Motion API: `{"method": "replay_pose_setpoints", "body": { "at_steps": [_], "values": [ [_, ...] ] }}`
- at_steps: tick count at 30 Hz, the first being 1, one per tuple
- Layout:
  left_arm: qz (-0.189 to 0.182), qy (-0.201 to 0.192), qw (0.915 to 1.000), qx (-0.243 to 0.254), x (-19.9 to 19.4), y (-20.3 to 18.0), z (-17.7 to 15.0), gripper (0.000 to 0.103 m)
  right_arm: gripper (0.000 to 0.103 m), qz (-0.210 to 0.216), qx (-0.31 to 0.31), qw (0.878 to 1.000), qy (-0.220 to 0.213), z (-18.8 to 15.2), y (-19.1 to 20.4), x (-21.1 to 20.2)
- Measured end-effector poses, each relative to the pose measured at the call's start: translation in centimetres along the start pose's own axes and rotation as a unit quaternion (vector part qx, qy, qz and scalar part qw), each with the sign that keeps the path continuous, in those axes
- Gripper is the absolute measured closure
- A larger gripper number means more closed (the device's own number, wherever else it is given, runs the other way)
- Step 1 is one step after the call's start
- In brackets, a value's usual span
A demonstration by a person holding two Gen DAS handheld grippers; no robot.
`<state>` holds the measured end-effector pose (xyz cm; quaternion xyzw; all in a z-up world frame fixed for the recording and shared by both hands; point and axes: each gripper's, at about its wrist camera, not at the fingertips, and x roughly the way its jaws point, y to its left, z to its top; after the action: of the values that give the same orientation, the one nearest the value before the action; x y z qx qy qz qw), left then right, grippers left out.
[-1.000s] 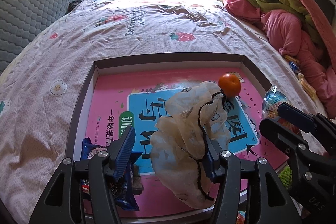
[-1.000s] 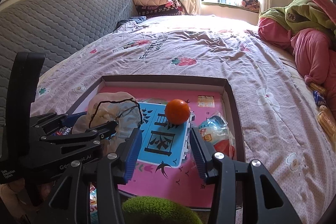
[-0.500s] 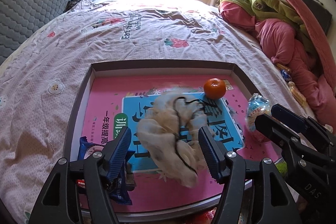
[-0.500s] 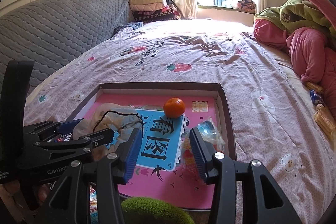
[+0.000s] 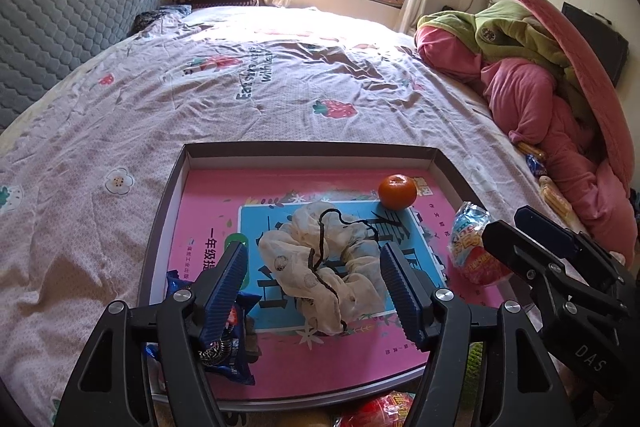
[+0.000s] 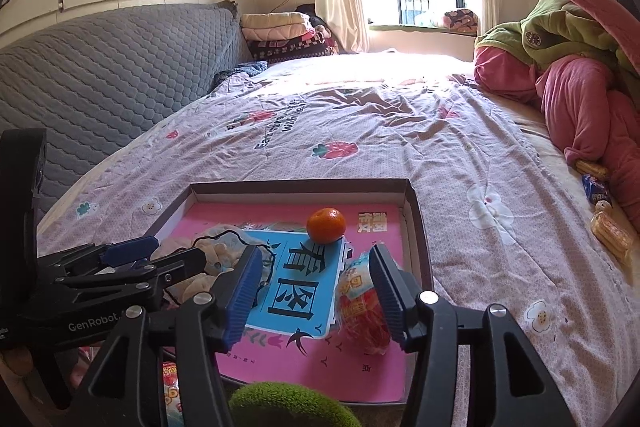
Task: Organize objects
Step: 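Open the right tool to drop the orange while the left tool releases the scrunchie, then withdraw both open tools from the box back toward the remaining items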
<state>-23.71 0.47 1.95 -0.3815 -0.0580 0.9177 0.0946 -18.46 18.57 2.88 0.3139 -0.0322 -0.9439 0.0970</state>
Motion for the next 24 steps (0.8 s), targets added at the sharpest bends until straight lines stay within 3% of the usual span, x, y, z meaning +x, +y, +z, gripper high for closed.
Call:
{"method": "replay_pose_setpoints", "body": {
  "at_steps": [24],
  "values": [
    [0.018, -0.049, 0.9985, -0.015, -3.6, 1.2, -0.5, 0.028, 0.036, 0.013, -0.019, 0.997, -0.069, 0.5, 1.6, -2.9]
  ]
}}
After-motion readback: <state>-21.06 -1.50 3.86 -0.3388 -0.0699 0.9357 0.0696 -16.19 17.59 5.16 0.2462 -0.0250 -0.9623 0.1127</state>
